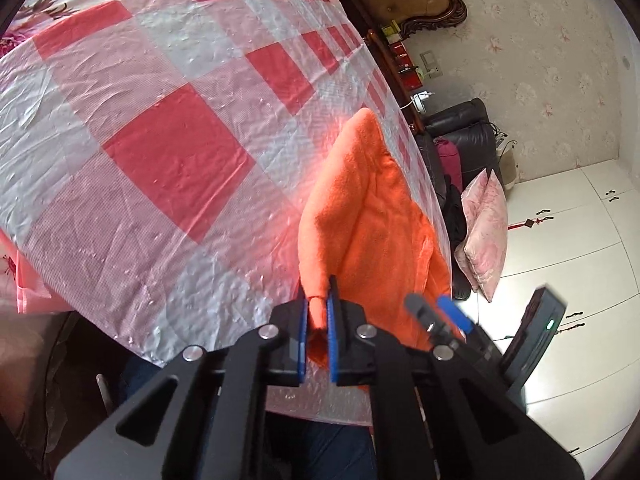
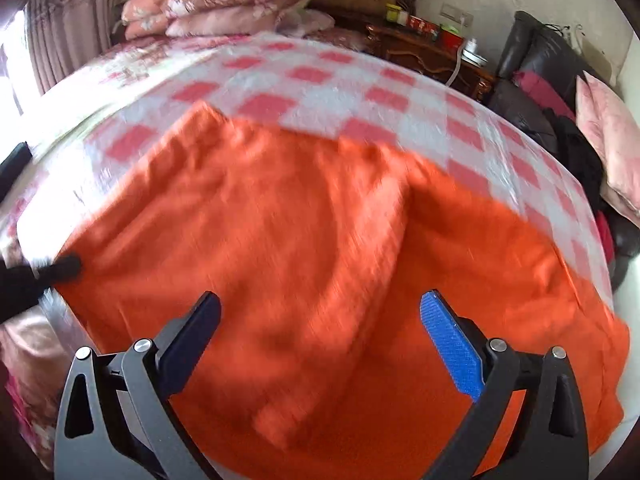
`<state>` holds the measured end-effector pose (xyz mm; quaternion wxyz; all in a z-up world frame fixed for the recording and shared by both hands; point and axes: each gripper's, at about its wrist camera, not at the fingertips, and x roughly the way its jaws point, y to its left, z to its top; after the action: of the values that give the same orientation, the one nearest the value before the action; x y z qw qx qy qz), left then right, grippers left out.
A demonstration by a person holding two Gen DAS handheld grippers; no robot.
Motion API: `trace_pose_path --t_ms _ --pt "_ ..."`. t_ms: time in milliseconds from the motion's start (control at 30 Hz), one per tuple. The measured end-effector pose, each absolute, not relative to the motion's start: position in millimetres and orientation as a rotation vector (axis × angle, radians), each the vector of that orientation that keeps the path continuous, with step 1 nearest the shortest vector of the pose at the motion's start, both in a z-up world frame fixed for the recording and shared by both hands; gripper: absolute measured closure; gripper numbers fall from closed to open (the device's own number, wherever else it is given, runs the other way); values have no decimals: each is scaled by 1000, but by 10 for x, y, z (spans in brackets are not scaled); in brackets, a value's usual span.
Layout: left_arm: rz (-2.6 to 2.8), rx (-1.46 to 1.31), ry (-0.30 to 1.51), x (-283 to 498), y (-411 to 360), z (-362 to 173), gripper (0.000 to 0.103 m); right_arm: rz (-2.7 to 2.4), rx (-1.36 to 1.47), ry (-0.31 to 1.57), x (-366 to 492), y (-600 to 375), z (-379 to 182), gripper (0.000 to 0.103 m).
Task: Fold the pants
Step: 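Grasp the folded pants edge with the left tool and lift it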
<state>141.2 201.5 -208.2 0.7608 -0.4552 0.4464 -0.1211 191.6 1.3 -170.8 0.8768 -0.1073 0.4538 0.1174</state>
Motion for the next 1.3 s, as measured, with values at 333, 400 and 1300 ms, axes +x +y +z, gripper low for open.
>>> trace_pose_path --t_ms 333,400,1300 --pt "-268 -978 973 1399 2016 -2091 96 307 -258 1029 2500 136 -1889 6" --pt "-271 -986 976 1400 2034 -2119 96 264 -260 1010 2478 -4 -1856 5" --pt "-151 -496 851 1183 1676 -1491 96 501 -65 1271 2602 1062 -1353 16"
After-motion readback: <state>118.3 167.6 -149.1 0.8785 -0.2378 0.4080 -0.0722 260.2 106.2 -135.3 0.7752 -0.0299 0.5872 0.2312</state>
